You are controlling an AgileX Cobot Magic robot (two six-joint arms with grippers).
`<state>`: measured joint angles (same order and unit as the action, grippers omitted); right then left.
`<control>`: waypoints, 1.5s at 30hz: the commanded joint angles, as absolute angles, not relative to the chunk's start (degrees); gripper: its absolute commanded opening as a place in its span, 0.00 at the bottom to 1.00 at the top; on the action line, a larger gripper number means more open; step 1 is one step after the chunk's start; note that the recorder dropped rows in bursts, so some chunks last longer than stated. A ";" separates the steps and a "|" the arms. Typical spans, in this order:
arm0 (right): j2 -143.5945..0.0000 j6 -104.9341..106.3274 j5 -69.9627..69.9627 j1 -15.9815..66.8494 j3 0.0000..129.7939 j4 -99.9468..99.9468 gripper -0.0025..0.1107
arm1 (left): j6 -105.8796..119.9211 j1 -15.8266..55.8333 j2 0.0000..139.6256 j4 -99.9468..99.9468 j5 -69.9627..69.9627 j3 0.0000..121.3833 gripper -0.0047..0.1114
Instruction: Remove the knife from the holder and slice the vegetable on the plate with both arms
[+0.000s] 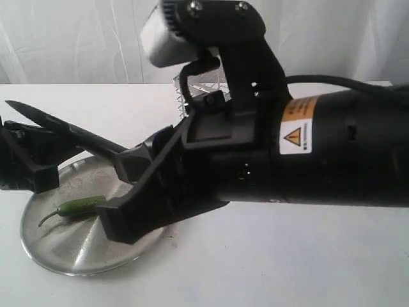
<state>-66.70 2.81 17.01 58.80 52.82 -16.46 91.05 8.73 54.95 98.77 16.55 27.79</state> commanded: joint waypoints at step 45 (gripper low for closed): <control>-72.74 -0.30 9.78 53.65 48.43 -15.52 0.02 | 89.75 8.66 54.63 97.39 19.12 25.34 0.21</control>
<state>-72.36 0.43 10.28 54.01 50.11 -16.16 90.23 8.73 54.95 97.51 18.33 25.70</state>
